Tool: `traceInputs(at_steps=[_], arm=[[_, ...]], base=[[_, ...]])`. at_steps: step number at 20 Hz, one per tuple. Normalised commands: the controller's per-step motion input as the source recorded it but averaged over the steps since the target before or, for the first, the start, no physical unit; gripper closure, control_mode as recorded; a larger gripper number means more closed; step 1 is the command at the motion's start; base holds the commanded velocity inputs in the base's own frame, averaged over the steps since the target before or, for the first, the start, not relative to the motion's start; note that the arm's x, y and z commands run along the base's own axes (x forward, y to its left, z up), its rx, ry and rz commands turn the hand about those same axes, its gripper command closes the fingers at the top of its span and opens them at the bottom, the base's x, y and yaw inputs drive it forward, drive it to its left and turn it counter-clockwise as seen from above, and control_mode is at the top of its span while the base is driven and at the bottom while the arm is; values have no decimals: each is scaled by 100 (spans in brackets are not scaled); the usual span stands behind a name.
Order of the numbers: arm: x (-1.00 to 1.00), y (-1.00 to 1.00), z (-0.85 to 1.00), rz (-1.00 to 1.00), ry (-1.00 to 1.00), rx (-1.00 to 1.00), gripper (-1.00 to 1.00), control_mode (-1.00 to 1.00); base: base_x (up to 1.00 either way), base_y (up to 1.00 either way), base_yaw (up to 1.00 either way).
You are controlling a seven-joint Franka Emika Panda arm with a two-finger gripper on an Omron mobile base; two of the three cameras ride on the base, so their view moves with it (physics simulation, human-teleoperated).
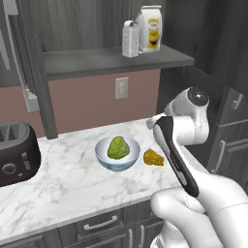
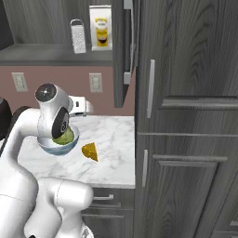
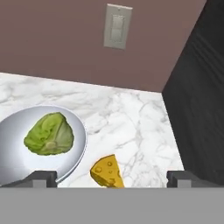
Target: Pick the cheese from the fridge and the cheese grater from the cabinet and place them next to the salad bowl.
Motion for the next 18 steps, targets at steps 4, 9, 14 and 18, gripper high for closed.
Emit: traceInputs(at_steps=[4, 9, 14, 18], arm=[[-93, 13, 77, 0, -12, 9, -100, -100], [-88, 3, 79, 0, -5, 7, -100, -100], [-58, 2, 85, -1, -9, 1, -100, -100], [-55, 0, 83, -7, -8, 1, -100, -100]], base=[[0, 0, 0], [0, 0, 0], [0, 0, 0], [0, 0, 0]])
